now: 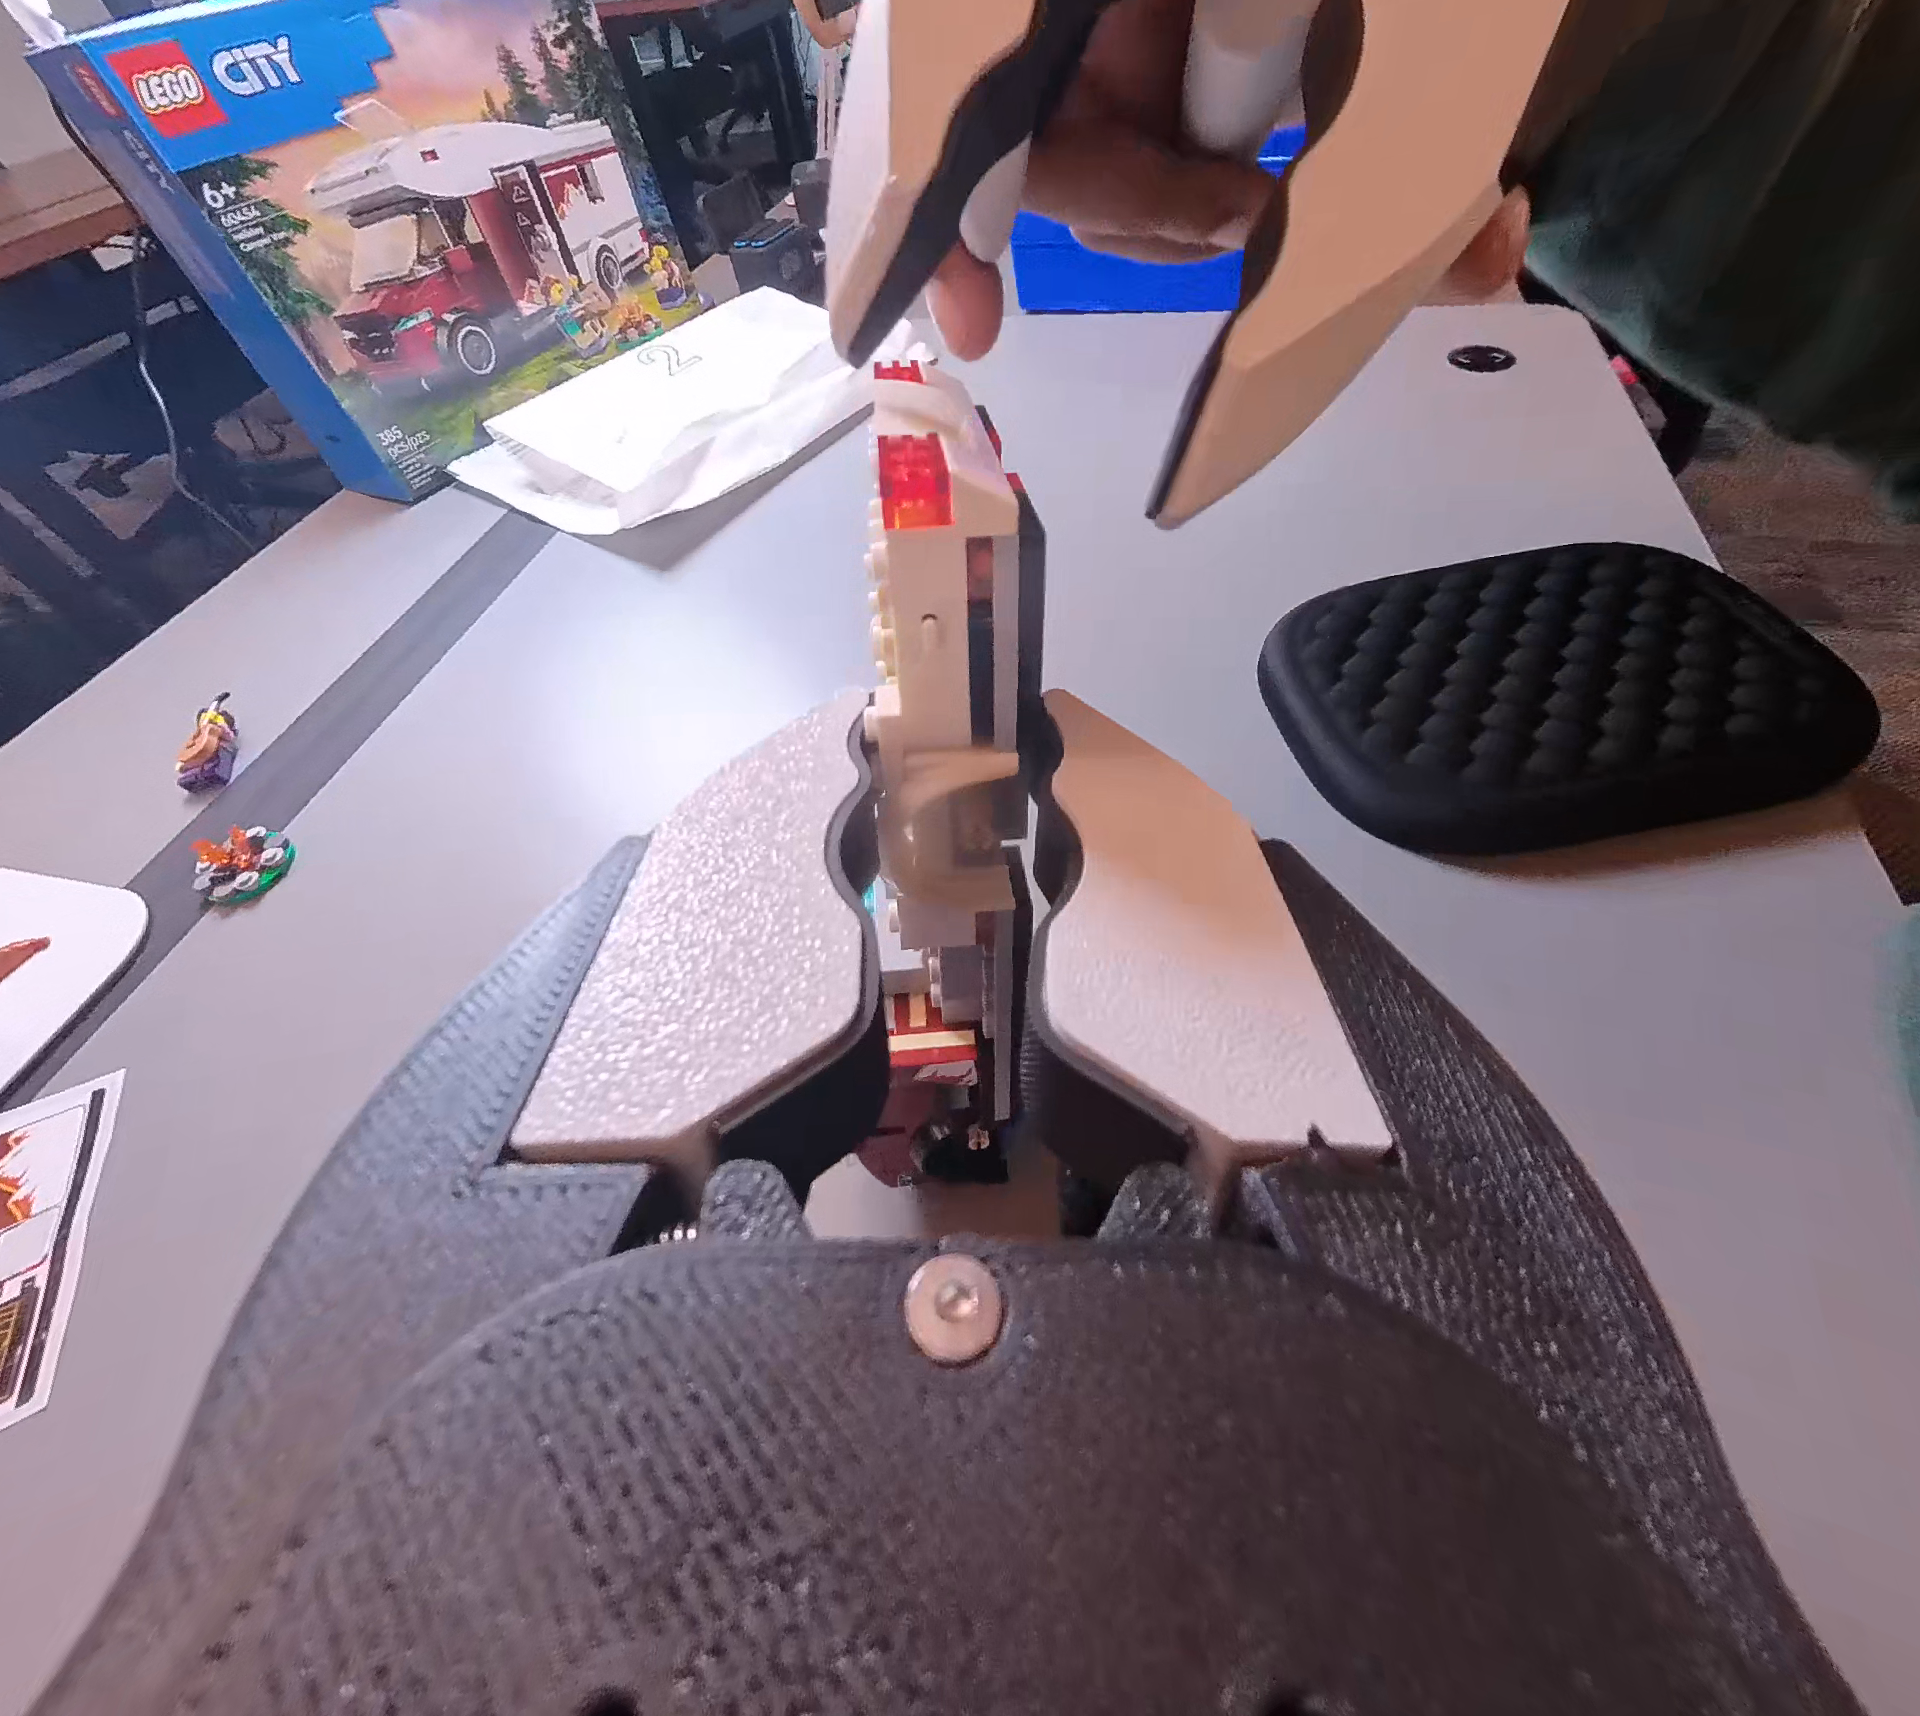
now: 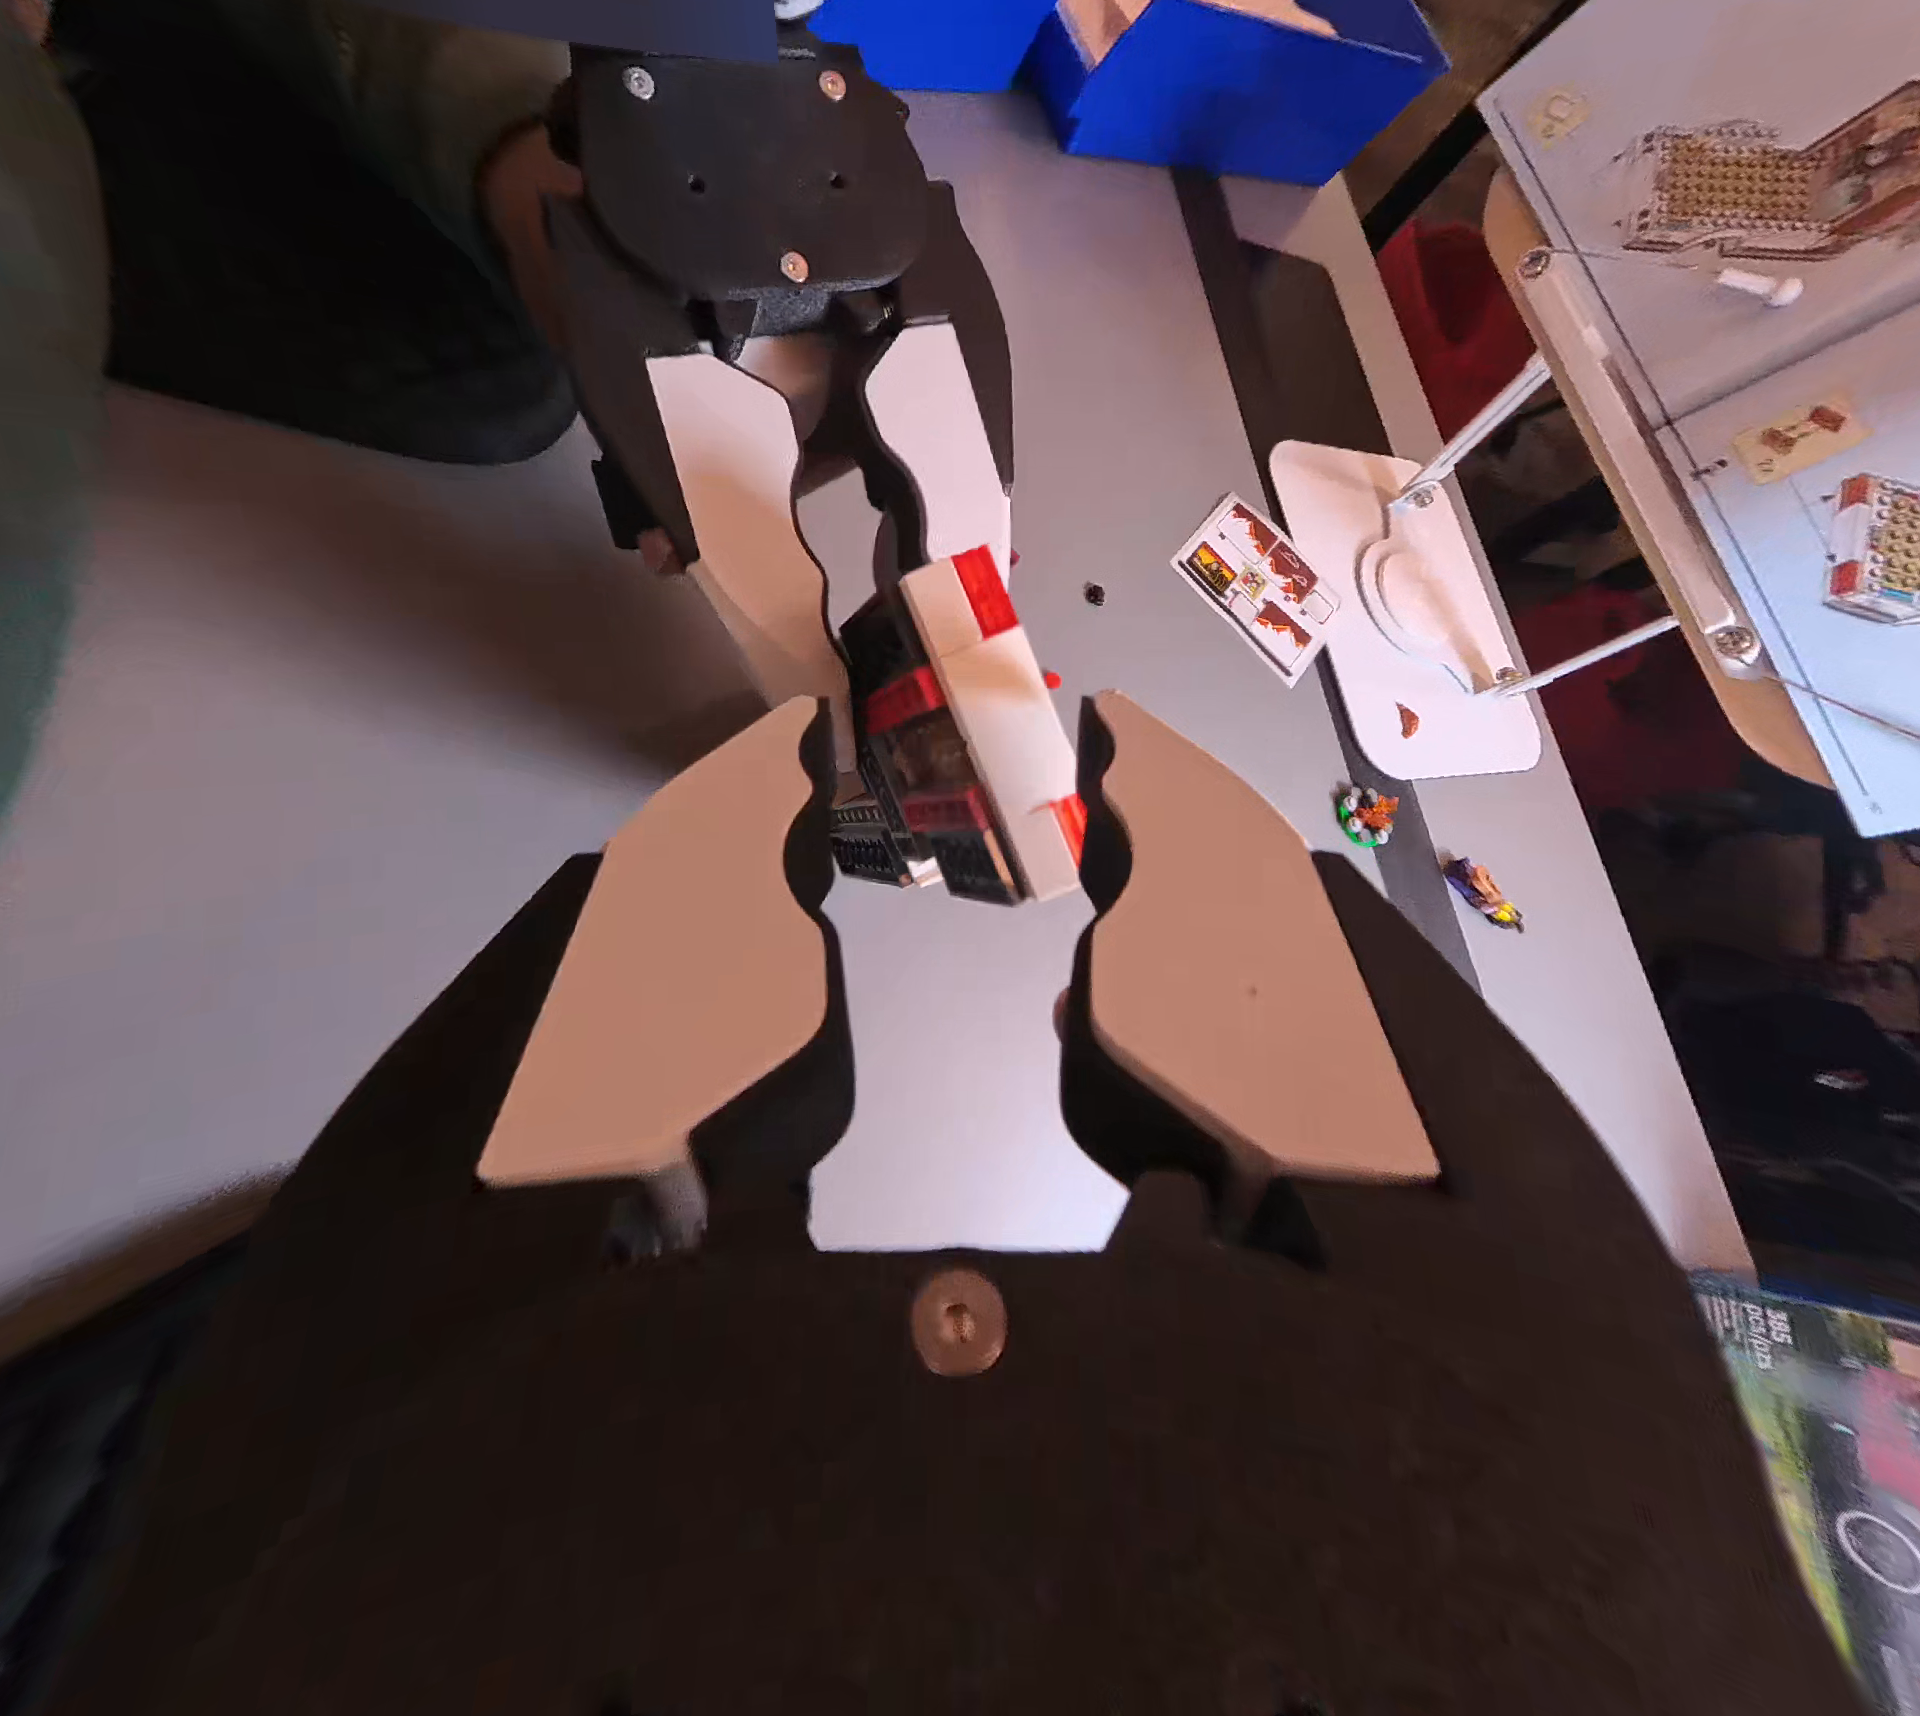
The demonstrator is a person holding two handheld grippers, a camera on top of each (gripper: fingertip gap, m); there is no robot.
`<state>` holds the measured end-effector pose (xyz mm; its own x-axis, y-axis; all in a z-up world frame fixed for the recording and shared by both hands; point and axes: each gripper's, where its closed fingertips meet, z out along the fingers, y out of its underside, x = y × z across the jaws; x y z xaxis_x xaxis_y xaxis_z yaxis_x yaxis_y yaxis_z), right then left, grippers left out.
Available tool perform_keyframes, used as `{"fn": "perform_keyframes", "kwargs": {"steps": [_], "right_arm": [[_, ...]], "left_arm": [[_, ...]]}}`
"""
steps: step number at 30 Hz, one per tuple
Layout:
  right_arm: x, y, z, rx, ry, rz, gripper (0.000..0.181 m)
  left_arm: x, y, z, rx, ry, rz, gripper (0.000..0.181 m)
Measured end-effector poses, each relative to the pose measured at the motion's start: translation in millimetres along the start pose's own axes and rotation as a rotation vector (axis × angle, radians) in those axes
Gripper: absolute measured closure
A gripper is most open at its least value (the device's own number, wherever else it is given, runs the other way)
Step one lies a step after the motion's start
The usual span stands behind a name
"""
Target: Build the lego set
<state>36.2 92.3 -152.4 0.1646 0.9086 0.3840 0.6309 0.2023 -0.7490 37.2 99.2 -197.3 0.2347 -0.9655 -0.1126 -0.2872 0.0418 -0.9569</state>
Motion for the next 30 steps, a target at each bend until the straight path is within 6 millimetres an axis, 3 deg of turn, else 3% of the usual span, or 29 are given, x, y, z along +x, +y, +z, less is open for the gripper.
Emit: {"fn": "perform_keyframes", "kwargs": {"steps": [3,6,12,17,20,25,30], "right_arm": [[-0.3,-3.9,2.2,-0.035,-0.025,-0.013,0.144],[-2.7,4.9,6.6,-0.116,-0.035,-0.041,0.147],[-9.1,3.6,6.7,-0.101,-0.034,-0.036,0.153],[-12.2,11.0,-3.5,-0.066,-0.026,0.021,0.134],[-19.0,16.2,-4.5,-0.013,-0.046,0.067,0.134],[-43.6,12.1,16.2,0.093,-0.068,0.071,0.142],[-50.5,-0.4,48.7,0.201,0.115,-0.01,0.152]], "left_arm": [[3.7,-0.1,0.9,-0.01,-0.005,0.017,0.156],[6.7,0.0,0.7,-0.016,-0.001,0.032,0.156],[12.9,0.9,-1.8,0.001,0.043,0.073,0.156],[17.2,3.0,-6.5,0.008,0.087,0.106,0.156],[23.6,6.7,-15.0,0.043,0.14,0.169,0.156],[27.2,16.2,-32.8,0.111,0.222,0.249,0.156],[26.5,25.3,-55.4,0.161,0.269,0.274,0.156]]}}
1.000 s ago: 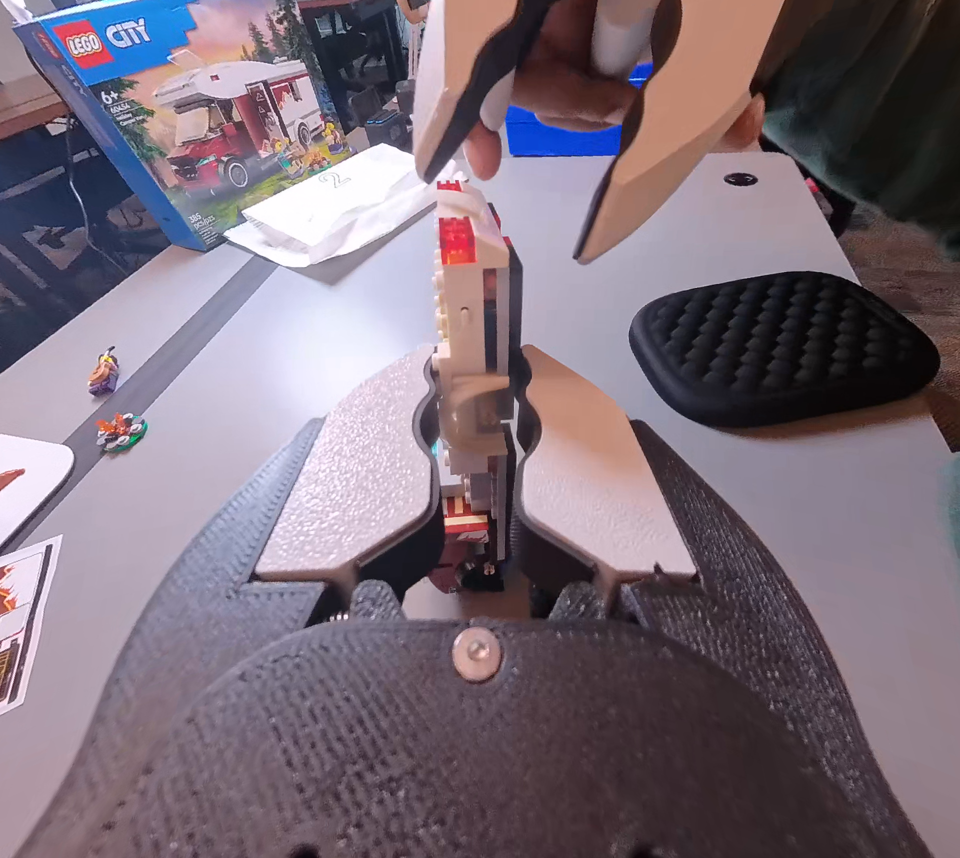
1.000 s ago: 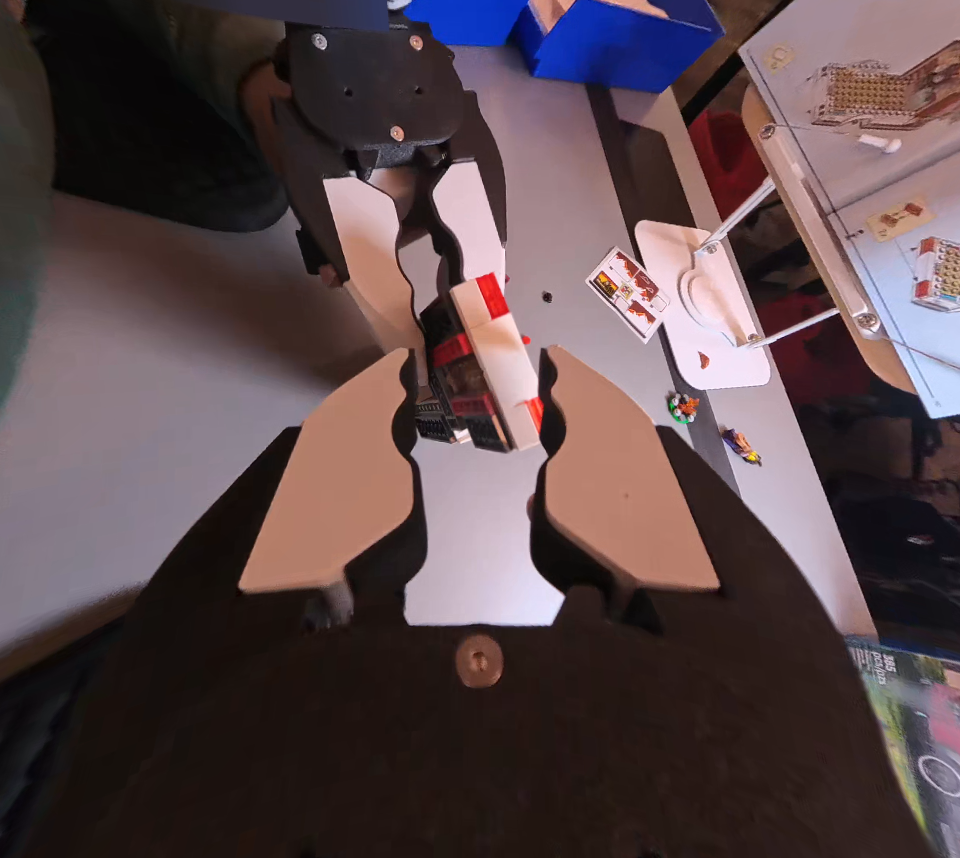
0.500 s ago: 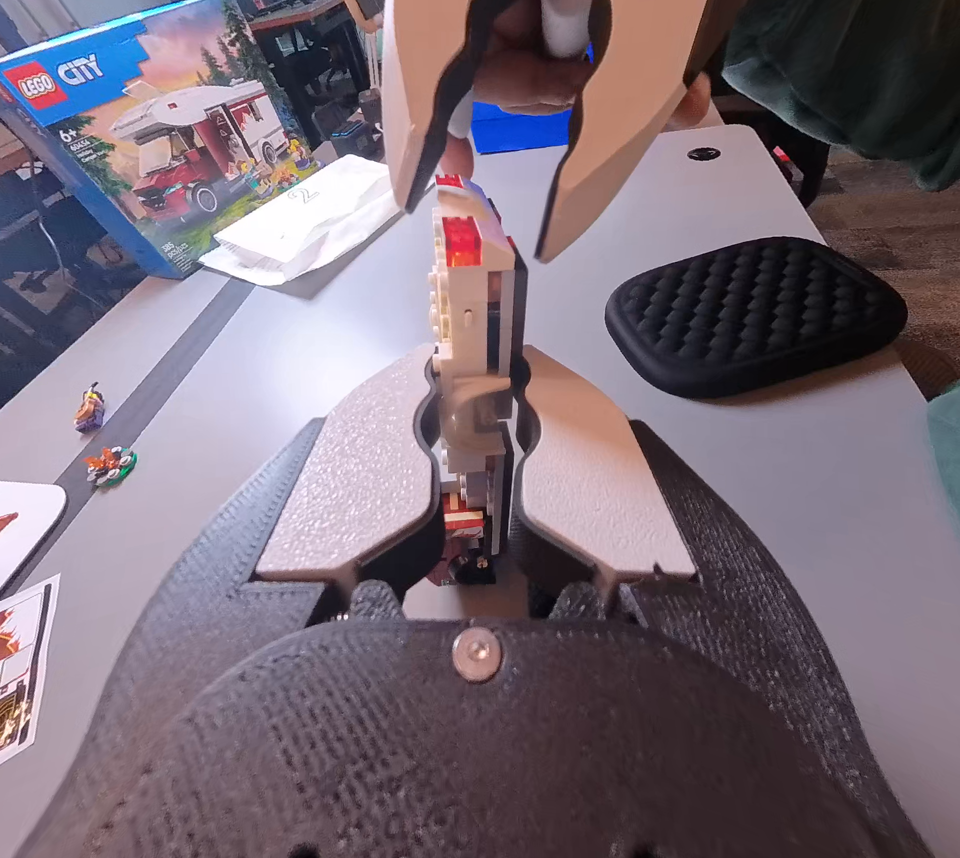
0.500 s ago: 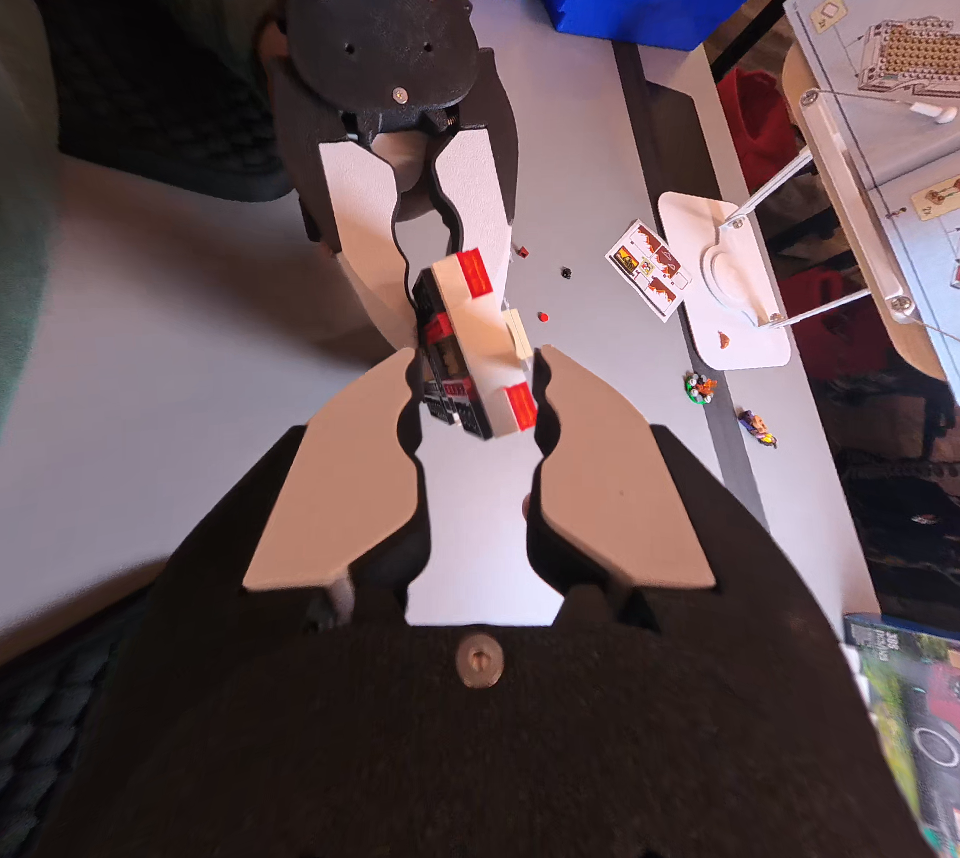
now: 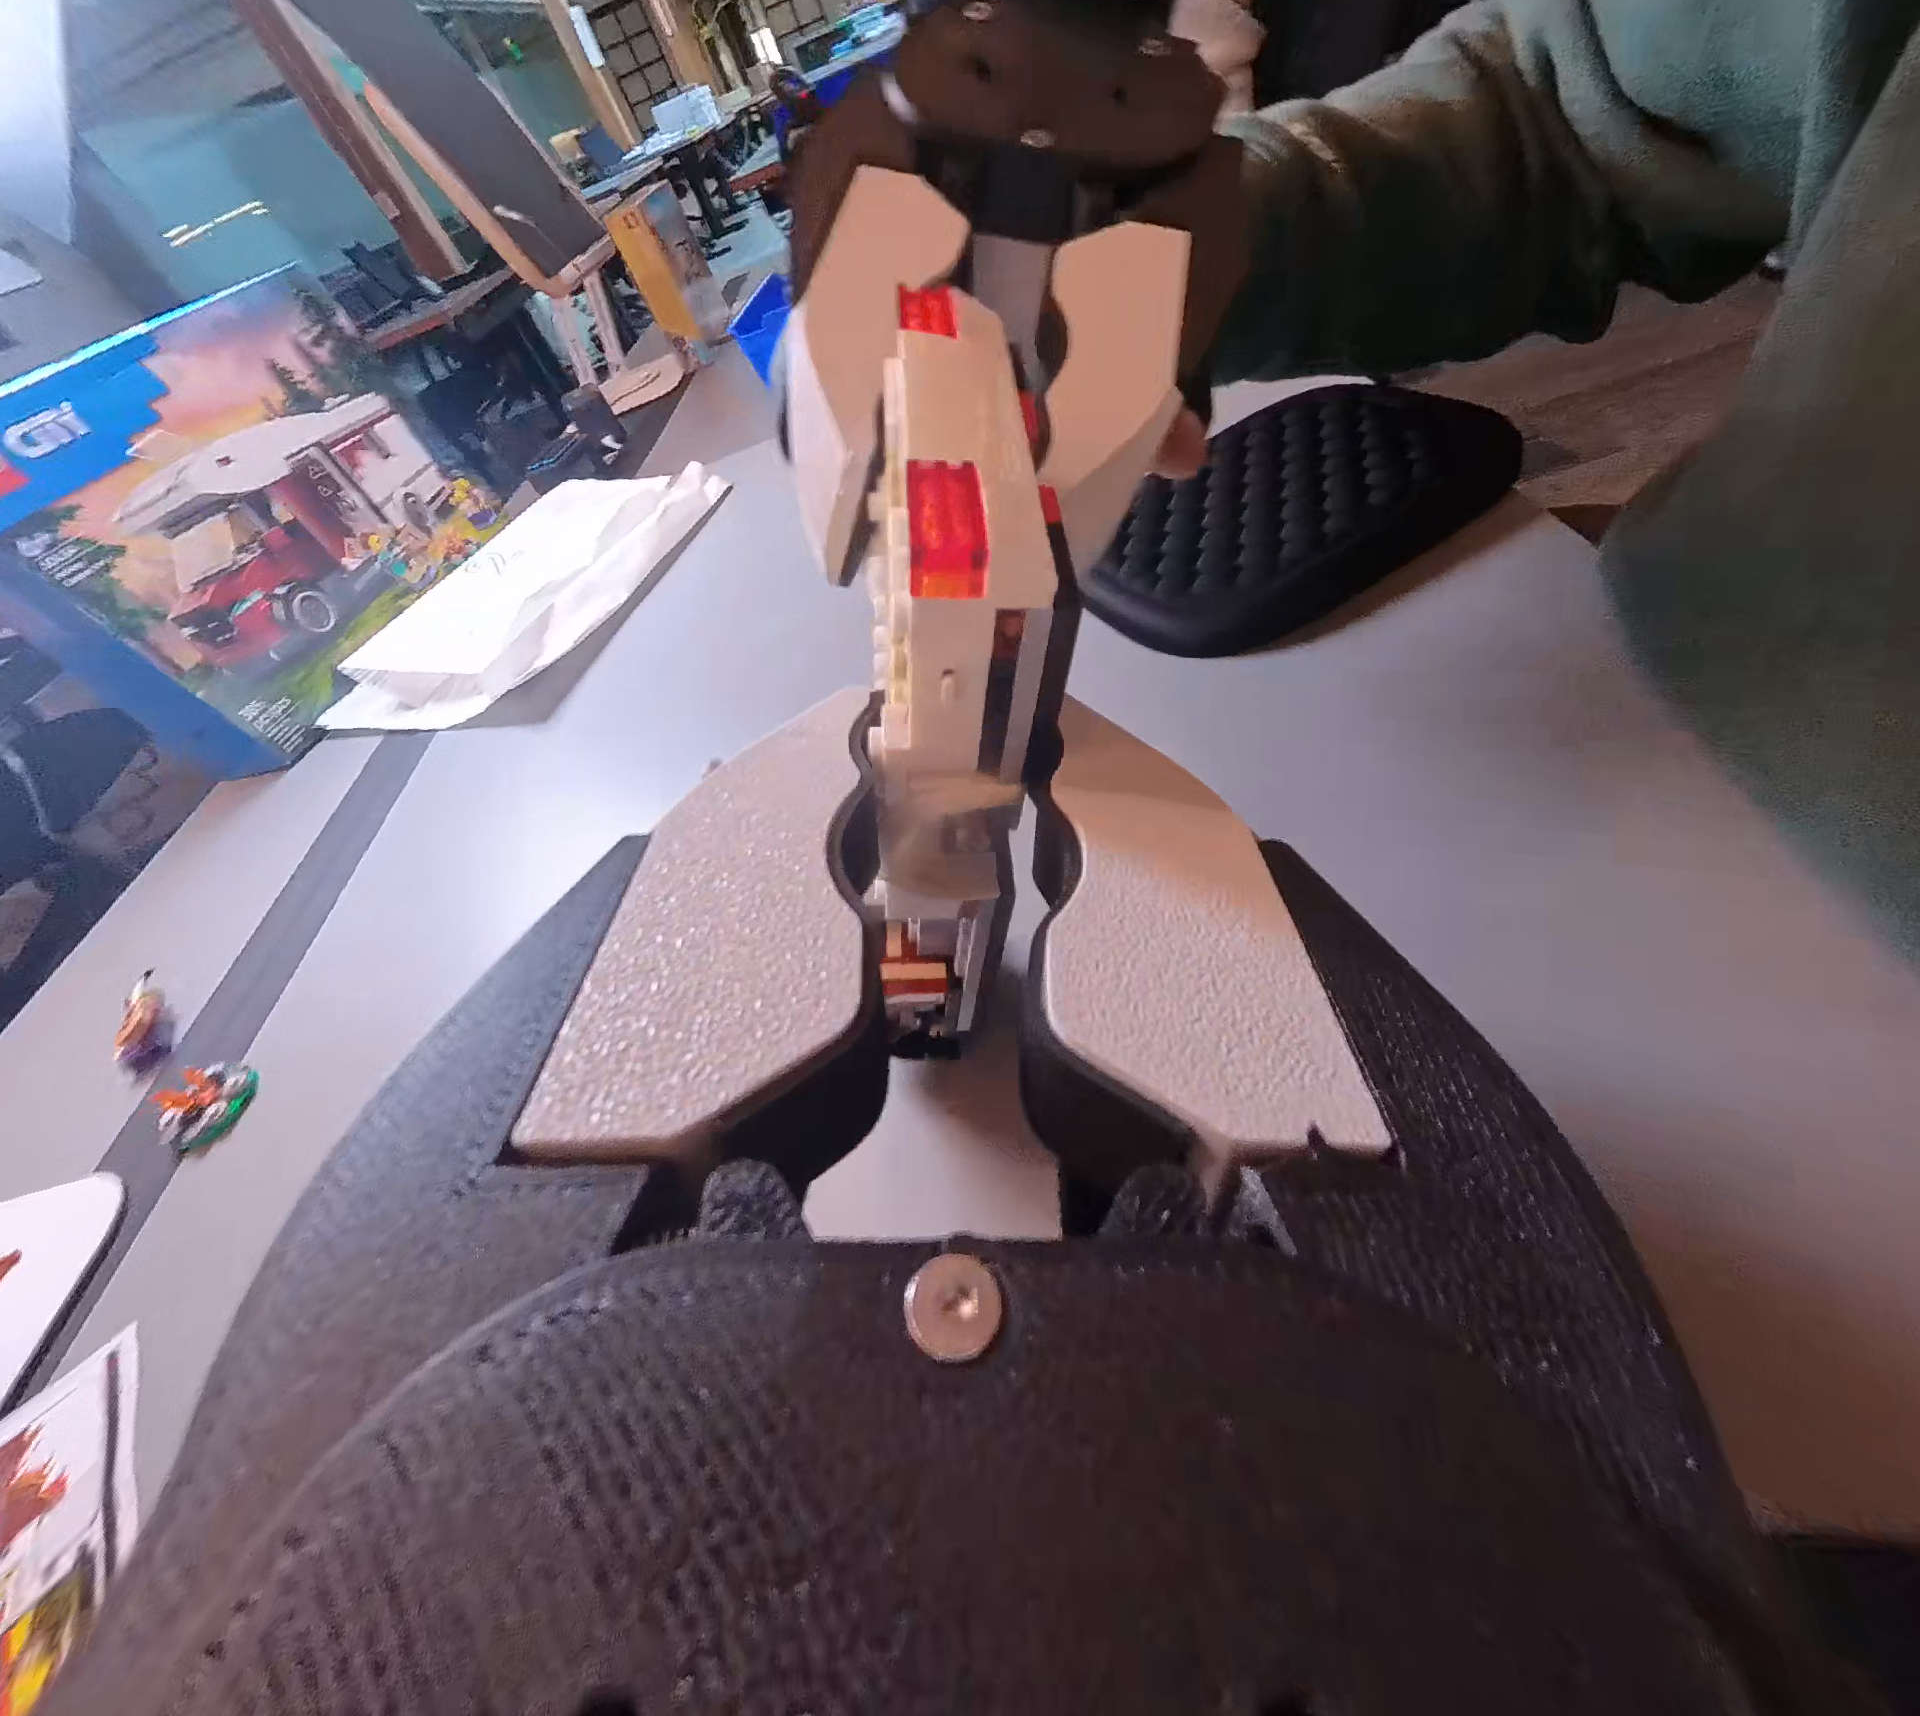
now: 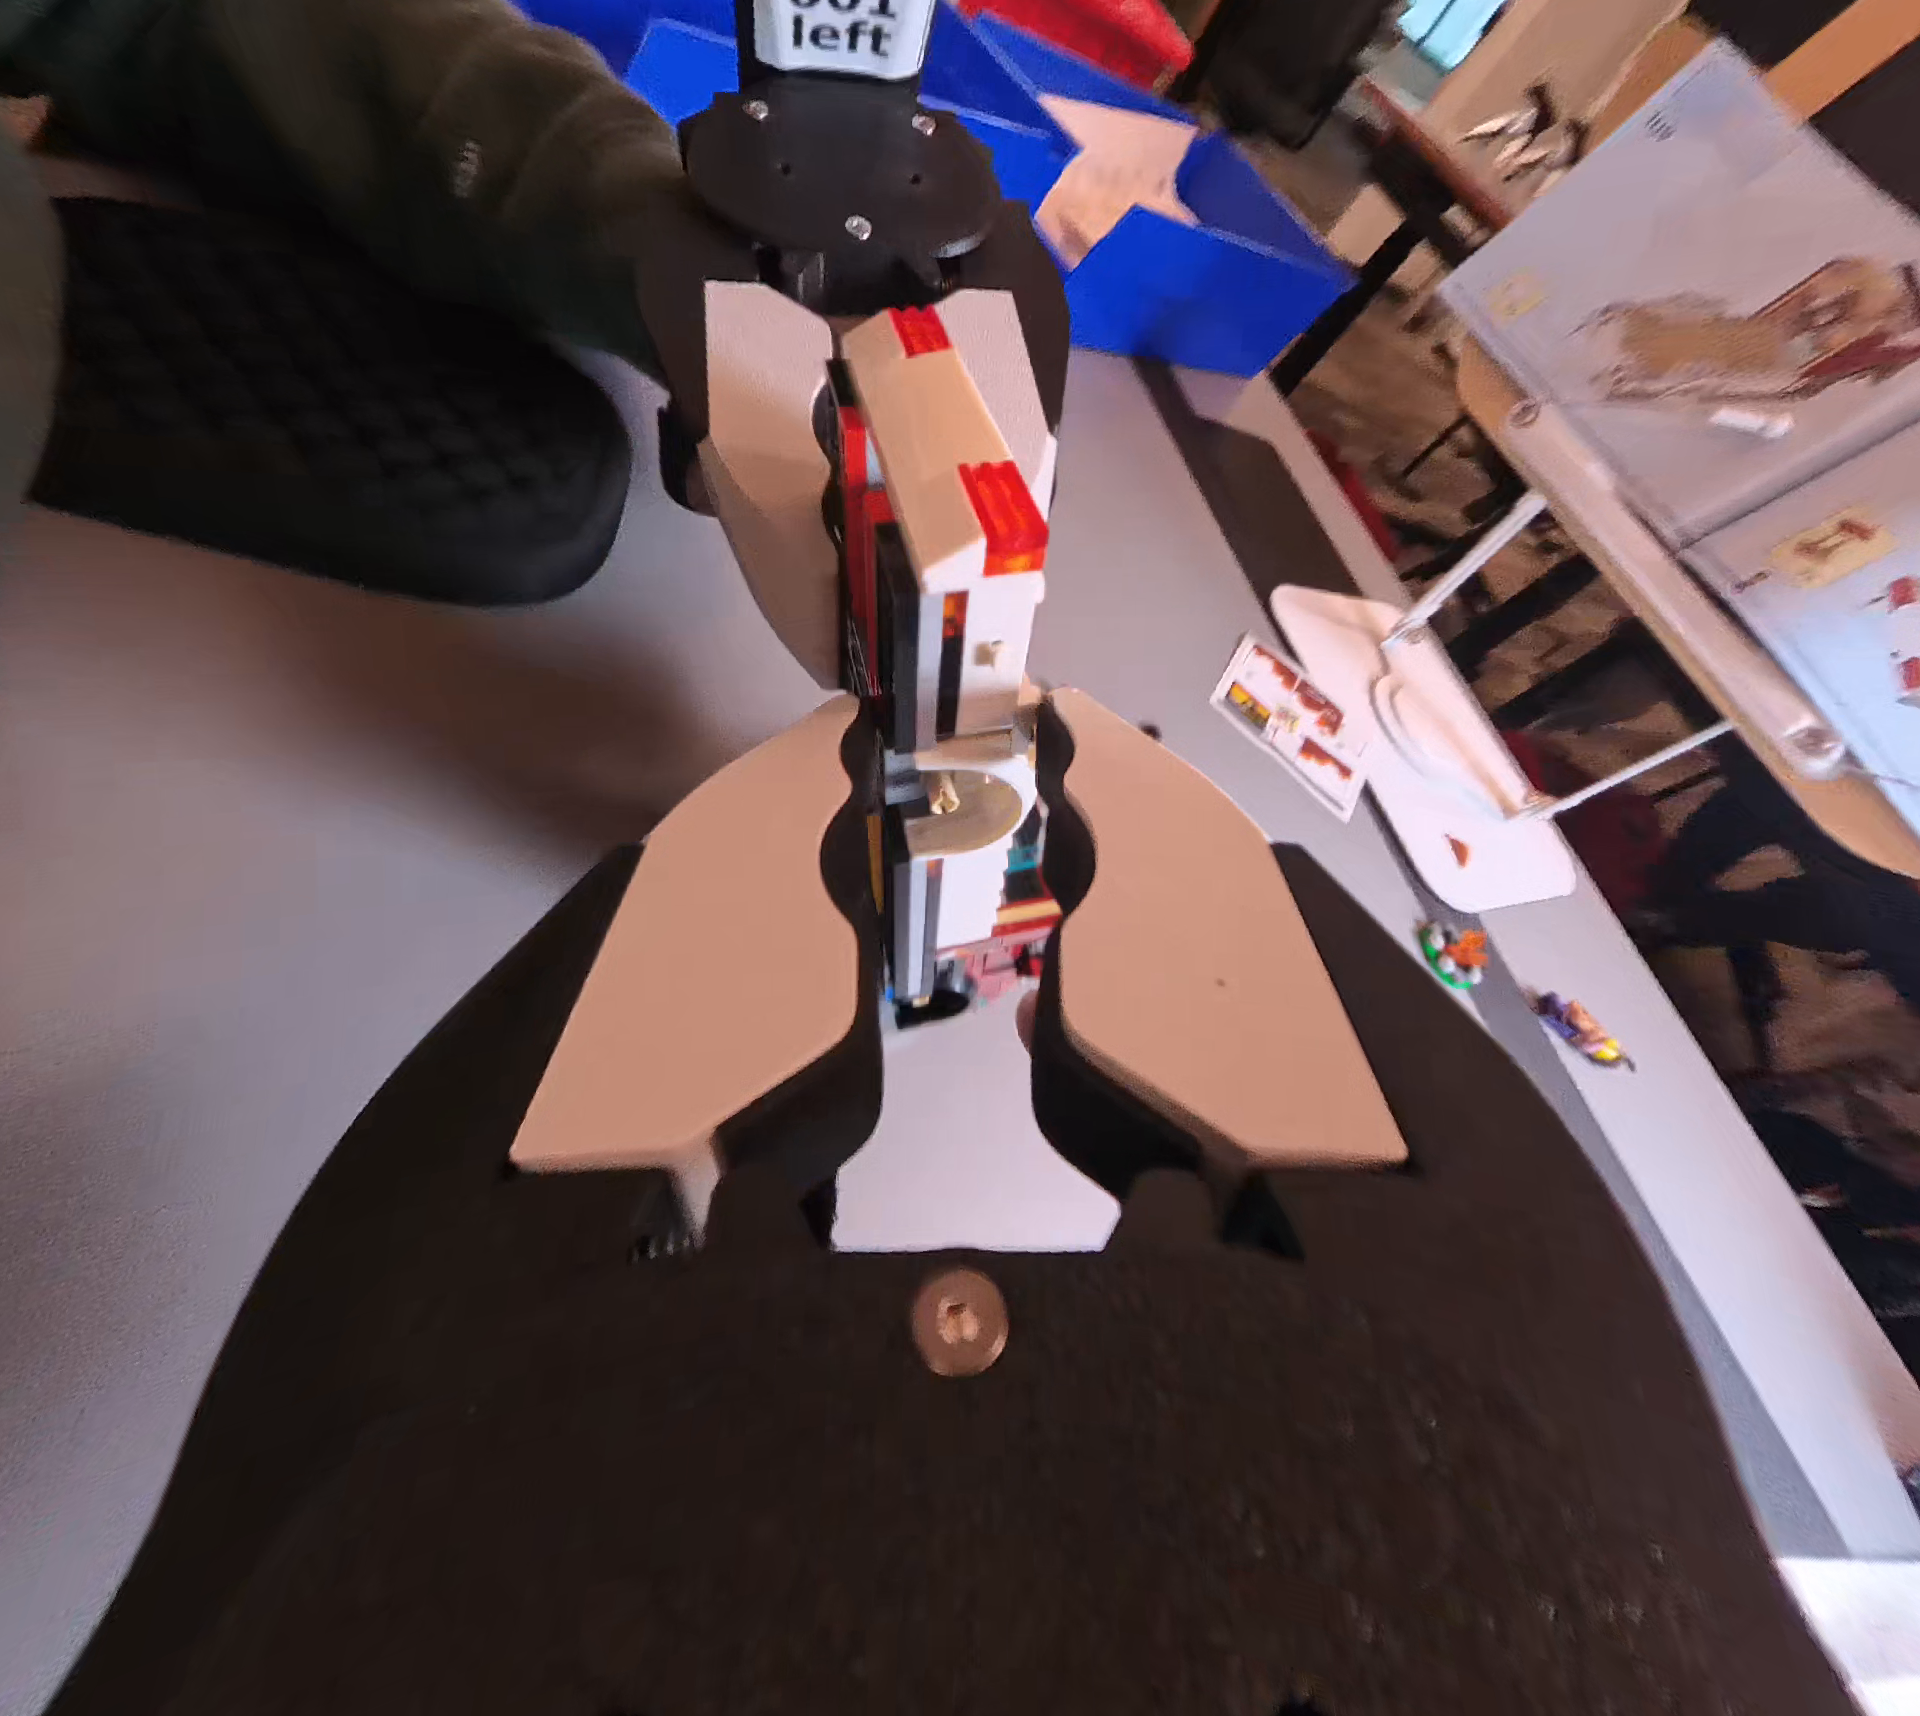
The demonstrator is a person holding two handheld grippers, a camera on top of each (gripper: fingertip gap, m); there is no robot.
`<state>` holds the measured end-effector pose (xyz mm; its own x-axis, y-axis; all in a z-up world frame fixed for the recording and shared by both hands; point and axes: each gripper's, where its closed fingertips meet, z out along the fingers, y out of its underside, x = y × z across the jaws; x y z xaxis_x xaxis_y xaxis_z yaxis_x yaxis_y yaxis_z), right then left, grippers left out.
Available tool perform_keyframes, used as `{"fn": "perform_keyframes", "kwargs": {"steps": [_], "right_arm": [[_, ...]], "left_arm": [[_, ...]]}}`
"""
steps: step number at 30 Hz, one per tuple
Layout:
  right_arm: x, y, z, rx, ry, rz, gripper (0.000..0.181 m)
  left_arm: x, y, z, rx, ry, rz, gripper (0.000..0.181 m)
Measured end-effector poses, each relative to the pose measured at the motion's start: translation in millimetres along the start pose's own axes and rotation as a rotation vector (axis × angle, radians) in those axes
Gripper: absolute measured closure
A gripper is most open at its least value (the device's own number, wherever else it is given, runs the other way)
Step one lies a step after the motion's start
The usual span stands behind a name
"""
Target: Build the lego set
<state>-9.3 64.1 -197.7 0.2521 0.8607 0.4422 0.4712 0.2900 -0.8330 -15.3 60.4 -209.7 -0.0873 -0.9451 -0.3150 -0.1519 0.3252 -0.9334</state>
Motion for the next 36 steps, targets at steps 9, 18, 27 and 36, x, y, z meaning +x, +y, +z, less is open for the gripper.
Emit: {"fn": "perform_keyframes", "kwargs": {"steps": [9,18,27,36], "right_arm": [[-8.3,-11.9,44.5,-0.101,0.28,-0.199,0.153],[-22.5,-10.3,90.3,-0.303,0.345,-0.379,0.153],[-29.3,19.3,105.1,-0.307,0.33,-0.582,0.155],[-41.7,61.3,100.6,-0.284,0.238,-0.836,0.156]], "left_arm": [[-18.0,4.5,-57.3,-0.087,-0.24,0.044,0.145],[-19.9,43.5,-94.2,-0.249,-0.36,0.118,0.148],[-5.6,85.6,-88.9,-0.318,-0.212,-0.34,0.112],[20.1,113.6,-63.4,-0.438,-0.135,-0.551,0.108]]}}
